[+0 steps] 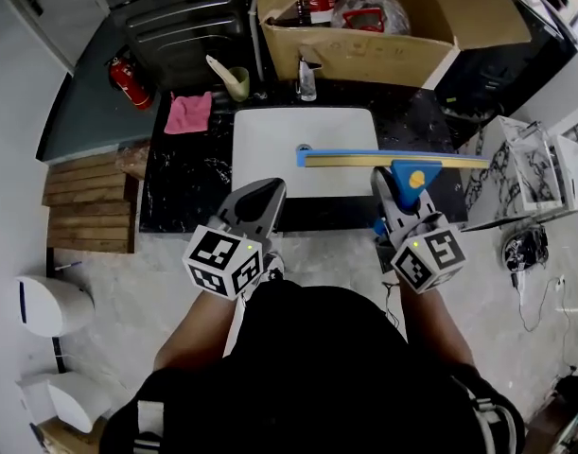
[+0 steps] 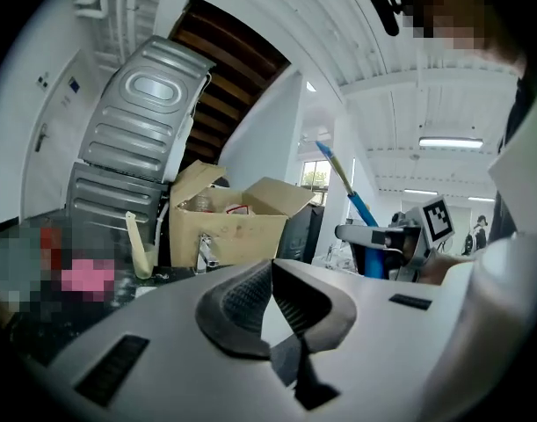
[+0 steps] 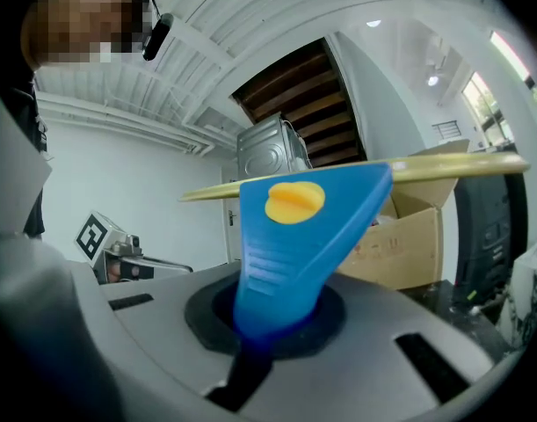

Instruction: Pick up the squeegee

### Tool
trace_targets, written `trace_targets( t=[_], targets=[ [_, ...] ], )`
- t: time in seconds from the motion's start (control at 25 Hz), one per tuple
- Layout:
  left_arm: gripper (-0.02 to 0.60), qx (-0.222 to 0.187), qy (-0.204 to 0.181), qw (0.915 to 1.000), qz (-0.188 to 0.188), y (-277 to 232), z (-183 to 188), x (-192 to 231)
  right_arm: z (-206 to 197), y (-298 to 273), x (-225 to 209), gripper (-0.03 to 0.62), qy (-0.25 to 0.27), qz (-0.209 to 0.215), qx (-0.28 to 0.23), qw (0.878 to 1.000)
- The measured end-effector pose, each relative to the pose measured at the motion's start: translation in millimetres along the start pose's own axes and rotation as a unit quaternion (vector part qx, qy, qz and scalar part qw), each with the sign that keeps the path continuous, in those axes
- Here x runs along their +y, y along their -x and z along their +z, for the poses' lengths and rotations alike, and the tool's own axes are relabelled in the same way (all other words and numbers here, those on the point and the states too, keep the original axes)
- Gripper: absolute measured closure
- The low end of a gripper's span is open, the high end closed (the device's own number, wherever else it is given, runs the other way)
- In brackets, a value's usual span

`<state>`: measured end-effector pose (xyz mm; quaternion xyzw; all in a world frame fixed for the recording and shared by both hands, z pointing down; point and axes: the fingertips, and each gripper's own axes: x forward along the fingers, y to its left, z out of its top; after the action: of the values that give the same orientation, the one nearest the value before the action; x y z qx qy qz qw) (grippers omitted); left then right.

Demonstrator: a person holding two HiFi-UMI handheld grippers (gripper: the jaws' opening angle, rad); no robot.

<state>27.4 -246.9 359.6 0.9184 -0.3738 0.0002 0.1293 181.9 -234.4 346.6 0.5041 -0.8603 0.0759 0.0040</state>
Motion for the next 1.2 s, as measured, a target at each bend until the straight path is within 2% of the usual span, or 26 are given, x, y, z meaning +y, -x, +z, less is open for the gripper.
trace_targets(
  t=[0.12,0.28,0.52,0.8,1.04,1.2],
  targets=[
    [0.565,-0.007,0.024,0.9996,0.013,8,-5,-26,0,33,-3,0.585,-0.011,0.004,-0.006,1.000],
    [0.565,-0.016,0.018,0.9991,0.034,23,-13,-56,-2,69,-7,0.585,-0.022,0.010,-0.015,1.000],
    [0.565,-0.022,0.016,0.9973,0.068,53,-33,-96,-21,112,1,0.585,-0.009,0.032,-0.010,0.999],
    [0.565,-0.003,0.013,0.9922,0.124,77,-42,-102,-31,134,7,0.585,-0.006,0.045,-0.002,0.999],
    [0.565,0.000,0.006,0.9921,0.125,90,-38,-102,-31,138,16,0.585,-0.004,0.040,-0.003,0.999],
    [0.565,-0.008,-0.002,0.9941,0.108,95,-27,-96,-26,137,24,0.585,0.002,0.026,-0.007,1.000]
  ],
)
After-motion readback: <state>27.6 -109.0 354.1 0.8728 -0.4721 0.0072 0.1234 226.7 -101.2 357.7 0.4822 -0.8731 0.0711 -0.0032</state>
